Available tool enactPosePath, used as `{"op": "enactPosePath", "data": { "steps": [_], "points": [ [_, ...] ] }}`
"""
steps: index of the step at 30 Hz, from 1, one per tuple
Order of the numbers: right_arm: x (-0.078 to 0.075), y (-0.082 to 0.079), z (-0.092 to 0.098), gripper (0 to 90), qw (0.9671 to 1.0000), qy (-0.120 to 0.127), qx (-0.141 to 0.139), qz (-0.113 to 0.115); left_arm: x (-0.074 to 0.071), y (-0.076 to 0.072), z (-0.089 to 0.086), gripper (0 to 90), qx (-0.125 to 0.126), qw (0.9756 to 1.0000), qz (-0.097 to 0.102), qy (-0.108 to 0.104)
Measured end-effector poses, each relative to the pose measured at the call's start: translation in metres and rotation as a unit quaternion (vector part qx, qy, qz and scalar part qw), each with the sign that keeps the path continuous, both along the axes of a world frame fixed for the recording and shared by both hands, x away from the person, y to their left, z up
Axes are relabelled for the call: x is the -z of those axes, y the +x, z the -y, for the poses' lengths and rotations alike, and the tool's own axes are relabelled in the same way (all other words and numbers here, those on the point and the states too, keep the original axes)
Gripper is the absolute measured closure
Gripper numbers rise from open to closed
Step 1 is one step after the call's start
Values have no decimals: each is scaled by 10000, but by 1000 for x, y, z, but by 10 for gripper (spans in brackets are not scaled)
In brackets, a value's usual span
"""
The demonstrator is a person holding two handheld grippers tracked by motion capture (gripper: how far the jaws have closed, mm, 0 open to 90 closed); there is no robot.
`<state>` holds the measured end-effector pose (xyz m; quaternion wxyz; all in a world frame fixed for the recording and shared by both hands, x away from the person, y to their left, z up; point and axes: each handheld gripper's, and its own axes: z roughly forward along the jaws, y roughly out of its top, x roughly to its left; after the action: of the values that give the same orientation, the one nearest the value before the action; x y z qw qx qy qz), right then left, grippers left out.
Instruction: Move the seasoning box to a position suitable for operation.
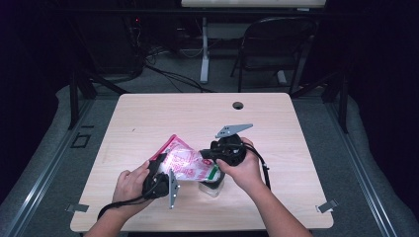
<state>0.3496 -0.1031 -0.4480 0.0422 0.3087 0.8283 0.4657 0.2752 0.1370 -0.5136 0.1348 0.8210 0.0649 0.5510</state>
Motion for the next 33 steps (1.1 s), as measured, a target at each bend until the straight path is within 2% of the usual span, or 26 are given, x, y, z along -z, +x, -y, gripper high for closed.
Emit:
{"op": "enactPosePath", "data": {
  "steps": [6, 13, 28, 33],
  "points": [
    [0, 0, -1, 900, 10000, -30, -53, 3, -1, -1, 1, 617, -41, 10000, -19, 69],
    [-1, 2, 0, 900, 9998, -46, -126, -125, -3, -2, 1, 618, -5, 9999, 0, 147],
    [-3, 2, -4, 900, 9995, -238, -170, -135, -5, -3, 1, 619, 40, 9992, 83, 377],
    [-1, 3, -6, 900, 9995, -228, -145, -132, -5, -3, 0, 621, 37, 9989, 97, 461]
  ]
}}
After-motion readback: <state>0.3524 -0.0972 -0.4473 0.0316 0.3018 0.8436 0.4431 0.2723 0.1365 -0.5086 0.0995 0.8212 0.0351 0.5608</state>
